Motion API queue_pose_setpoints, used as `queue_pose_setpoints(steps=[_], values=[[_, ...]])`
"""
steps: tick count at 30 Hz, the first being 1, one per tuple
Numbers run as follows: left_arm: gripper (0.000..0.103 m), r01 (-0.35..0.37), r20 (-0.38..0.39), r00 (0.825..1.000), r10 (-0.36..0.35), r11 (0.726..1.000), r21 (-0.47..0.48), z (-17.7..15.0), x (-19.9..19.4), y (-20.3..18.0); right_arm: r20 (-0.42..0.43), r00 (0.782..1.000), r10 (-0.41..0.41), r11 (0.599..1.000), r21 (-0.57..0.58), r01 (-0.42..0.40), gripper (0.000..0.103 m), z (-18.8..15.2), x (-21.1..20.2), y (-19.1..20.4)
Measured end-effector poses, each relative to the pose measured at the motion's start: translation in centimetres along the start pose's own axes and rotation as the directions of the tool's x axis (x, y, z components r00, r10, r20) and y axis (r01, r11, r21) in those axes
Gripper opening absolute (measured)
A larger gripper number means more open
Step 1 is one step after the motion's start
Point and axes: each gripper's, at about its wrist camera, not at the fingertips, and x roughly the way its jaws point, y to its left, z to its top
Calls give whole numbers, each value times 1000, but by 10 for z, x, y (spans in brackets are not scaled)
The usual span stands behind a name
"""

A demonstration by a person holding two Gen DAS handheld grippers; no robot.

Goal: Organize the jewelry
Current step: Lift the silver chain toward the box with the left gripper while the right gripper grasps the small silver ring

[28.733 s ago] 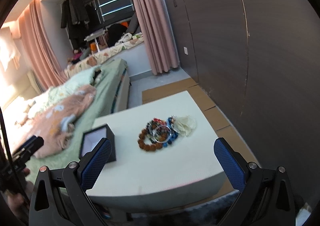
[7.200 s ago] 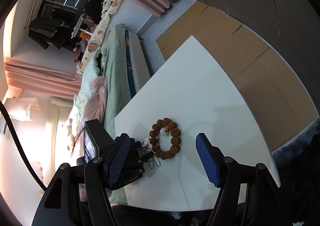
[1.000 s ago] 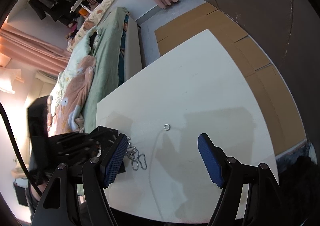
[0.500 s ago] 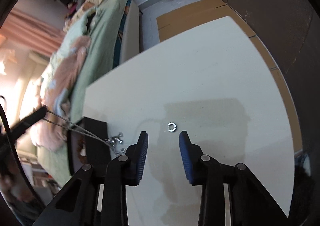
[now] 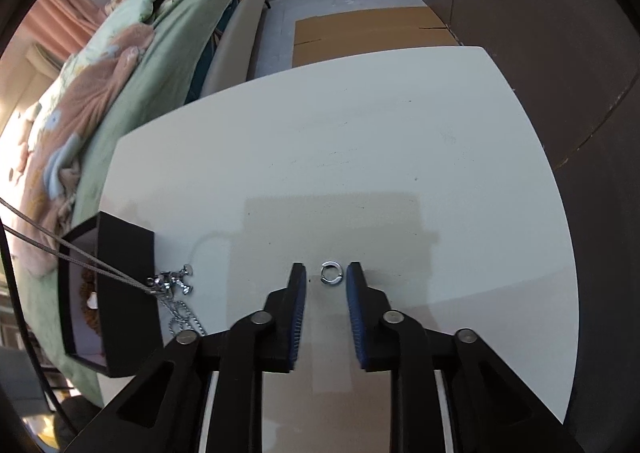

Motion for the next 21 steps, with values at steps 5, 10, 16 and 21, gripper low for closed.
queue_pose_setpoints(steps=[5,10,16,21], values=[[2,-9,34,999,9,1000,-1,7,-16,0,11,997,-82,995,-61,82,17,2,1,9],[2,-20,74,997,21,1000,-6,14,-37,-1,1,998,-58,996,-68,58,12,-1,-3,9],[2,-30,138,990,31,999,-13,19,-70,-4,62,997,51,999,-13,-50,12,-4,-36,1],[2,-36,191,981,38,999,-11,24,-102,-9,154,975,159,987,5,-162,11,-15,-78,0]])
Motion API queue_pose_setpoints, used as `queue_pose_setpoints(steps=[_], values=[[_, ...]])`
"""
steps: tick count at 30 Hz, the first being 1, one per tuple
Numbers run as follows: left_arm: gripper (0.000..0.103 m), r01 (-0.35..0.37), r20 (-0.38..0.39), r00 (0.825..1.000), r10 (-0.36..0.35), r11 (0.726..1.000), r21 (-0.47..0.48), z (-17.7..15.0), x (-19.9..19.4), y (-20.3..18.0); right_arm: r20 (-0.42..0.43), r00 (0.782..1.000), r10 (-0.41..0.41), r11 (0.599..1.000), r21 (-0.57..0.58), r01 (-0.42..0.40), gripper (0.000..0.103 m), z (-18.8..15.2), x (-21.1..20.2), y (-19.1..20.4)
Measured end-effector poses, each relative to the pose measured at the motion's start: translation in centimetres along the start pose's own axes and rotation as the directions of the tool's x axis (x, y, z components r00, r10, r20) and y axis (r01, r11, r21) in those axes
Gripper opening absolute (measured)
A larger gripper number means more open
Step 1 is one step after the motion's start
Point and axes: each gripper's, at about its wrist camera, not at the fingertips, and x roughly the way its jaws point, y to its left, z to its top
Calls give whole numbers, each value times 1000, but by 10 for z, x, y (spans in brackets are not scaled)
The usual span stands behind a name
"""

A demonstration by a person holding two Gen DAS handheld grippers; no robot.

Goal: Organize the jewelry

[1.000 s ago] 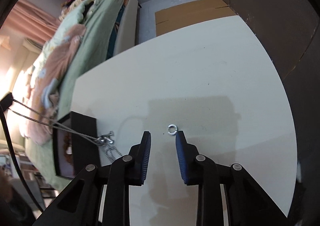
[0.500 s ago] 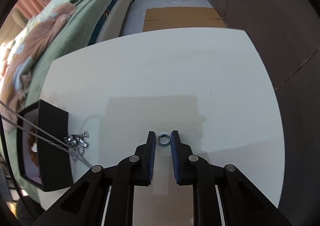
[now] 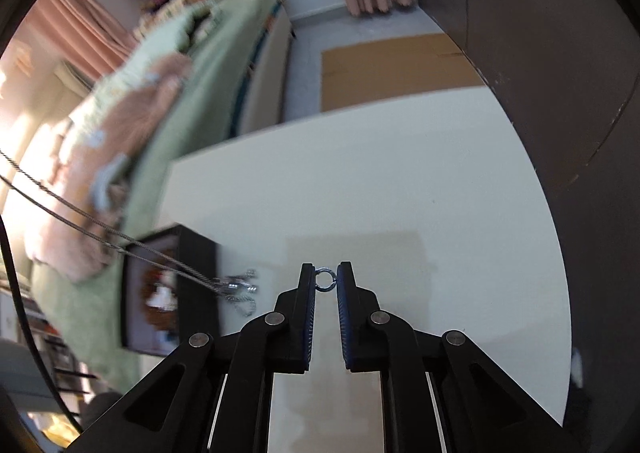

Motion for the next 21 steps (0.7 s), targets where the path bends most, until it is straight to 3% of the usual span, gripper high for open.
queue_pose_setpoints(steps=[1,8,12,13,15,16,17,21], values=[[2,-1,8,1000,1,1000,2,2,-4,-1,14,1000,20,1000,2,-20,2,-1,-7,3],[2,-17,61,998,16,1000,7,17,-37,-4,69,995,76,997,-30,-74,2,-6,-31,26],[2,-37,98,995,35,999,20,26,-59,-6,-27,998,59,996,-63,-61,2,-15,-15,29],[2,-42,106,994,39,999,21,27,-64,-7,-61,997,41,996,-77,-45,7,-17,-7,30],[2,-56,127,991,52,998,23,33,-77,-7,-89,996,10,994,-104,-19,28,-20,3,31],[2,-61,135,989,58,998,23,35,-82,-7,-90,996,-5,994,-112,-6,47,-21,7,30],[2,-67,143,988,63,997,23,37,-86,-6,-92,996,-15,993,-116,4,58,-22,10,29],[2,-89,170,982,84,996,21,43,-104,-6,-116,993,-21,992,-127,6,58,-25,28,28]])
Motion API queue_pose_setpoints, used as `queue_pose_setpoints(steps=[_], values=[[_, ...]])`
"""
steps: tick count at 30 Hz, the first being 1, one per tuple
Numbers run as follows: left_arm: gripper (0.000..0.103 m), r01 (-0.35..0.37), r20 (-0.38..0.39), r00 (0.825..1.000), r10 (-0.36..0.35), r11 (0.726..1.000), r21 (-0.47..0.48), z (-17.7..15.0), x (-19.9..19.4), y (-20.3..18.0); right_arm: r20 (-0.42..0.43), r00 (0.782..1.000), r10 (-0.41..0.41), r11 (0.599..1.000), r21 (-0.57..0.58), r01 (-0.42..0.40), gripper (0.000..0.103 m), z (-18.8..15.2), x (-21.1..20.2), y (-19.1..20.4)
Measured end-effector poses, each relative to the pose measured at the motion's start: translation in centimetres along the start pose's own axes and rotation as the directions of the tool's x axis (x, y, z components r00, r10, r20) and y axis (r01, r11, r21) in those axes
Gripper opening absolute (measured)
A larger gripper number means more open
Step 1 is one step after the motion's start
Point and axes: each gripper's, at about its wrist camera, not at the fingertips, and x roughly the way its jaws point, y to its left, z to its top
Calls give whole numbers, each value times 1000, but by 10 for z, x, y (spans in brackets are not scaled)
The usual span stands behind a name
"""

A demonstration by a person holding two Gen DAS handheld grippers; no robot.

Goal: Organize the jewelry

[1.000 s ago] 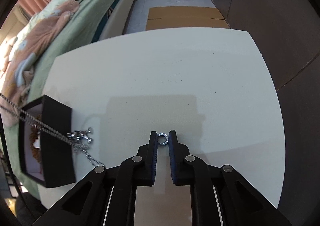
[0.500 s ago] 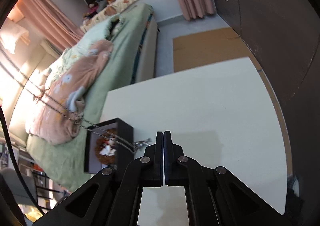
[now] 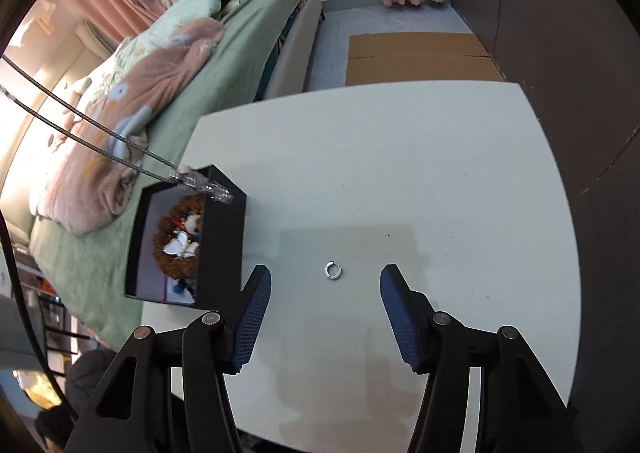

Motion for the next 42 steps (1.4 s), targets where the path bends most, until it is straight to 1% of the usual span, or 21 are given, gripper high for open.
queue_pose_setpoints(steps=[1,3,5,10,12,16,21,24,26,31,33,36,42], values=[[2,-2,4,1000,2,1000,1,2,-3,0,-11,1000,-3,1000,-2,3,57,1,5,2],[2,-9,12,1000,9,1000,12,5,-9,-3,-29,999,-21,1000,-16,21,50,3,16,4],[2,-13,14,1000,12,1000,25,6,-11,-5,-52,998,-35,999,-23,34,39,5,28,7],[2,-17,7,1000,17,999,30,4,-13,-9,-97,990,-100,995,-38,97,30,7,54,10],[2,-19,8,1000,19,999,30,5,-14,-8,-85,989,-124,991,-56,119,27,7,54,13],[2,-23,12,1000,23,999,29,6,-16,-7,-86,982,-167,984,-82,160,15,6,53,14],[2,-30,18,999,30,999,36,10,-21,-6,-94,981,-168,983,-89,160,15,3,49,12],[2,-28,17,999,28,999,38,9,-21,-6,-90,984,-152,987,-72,146,14,2,43,9],[2,-24,10,1000,24,999,33,8,-19,-4,-66,989,-133,990,-50,130,14,3,33,7],[2,-9,-22,1000,9,1000,17,-1,-3,0,29,998,-51,999,0,52,14,6,-2,2],[2,-3,-33,999,3,1000,14,-4,3,0,79,997,-13,1000,7,13,14,7,-17,2],[2,10,-51,999,-10,1000,7,-12,12,1,131,991,30,999,12,-32,14,8,-34,4],[2,25,-96,995,-27,999,-20,-35,41,10,186,977,107,994,2,-110,14,10,-46,13]])
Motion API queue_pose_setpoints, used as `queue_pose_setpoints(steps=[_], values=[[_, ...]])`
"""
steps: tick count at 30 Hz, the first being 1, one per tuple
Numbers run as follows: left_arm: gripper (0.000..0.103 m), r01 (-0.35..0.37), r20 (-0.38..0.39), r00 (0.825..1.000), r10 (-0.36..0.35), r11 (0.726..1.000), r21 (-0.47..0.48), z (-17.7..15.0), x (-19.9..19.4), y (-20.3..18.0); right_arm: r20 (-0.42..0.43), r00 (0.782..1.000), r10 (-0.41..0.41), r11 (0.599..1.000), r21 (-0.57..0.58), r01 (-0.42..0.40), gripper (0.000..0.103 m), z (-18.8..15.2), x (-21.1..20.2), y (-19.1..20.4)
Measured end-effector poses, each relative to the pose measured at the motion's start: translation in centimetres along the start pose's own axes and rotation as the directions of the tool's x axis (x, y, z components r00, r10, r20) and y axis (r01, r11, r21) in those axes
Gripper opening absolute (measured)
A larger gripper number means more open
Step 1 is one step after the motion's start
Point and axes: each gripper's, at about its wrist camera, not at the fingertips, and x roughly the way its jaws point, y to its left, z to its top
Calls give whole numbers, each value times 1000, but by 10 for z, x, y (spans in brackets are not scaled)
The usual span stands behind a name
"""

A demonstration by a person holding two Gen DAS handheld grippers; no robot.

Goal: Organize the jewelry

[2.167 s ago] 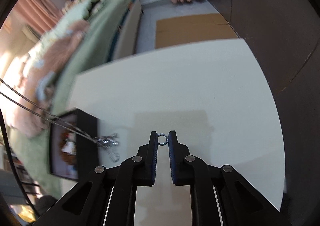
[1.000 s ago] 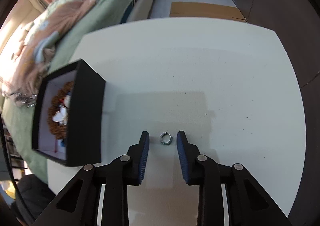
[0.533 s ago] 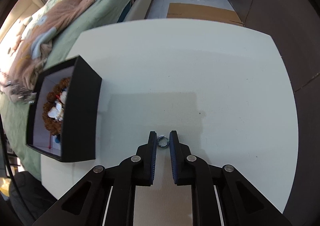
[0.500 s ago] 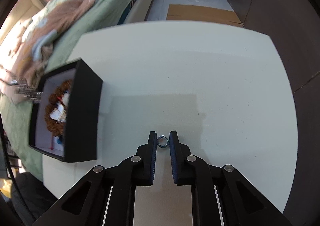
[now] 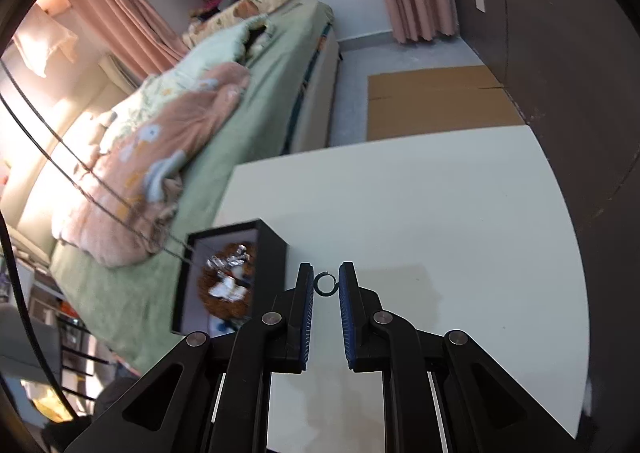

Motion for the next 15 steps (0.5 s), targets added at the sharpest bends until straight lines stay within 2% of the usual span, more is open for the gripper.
queue_pose_setpoints(steps=[8,10,12,15], values=[[2,70,-104,991,-81,992,-108,-42,60,28,39,996,77,996,-37,-76,14,2,0,21],[2,91,-140,984,-112,984,-151,-57,78,35,39,996,84,996,-45,-82,14,1,1,24],[2,125,-185,969,-165,970,-210,-75,98,43,35,995,91,995,-51,-89,14,0,2,27],[5,110,-251,951,-182,955,-275,-106,127,55,27,994,110,992,-60,-108,14,-1,6,31]])
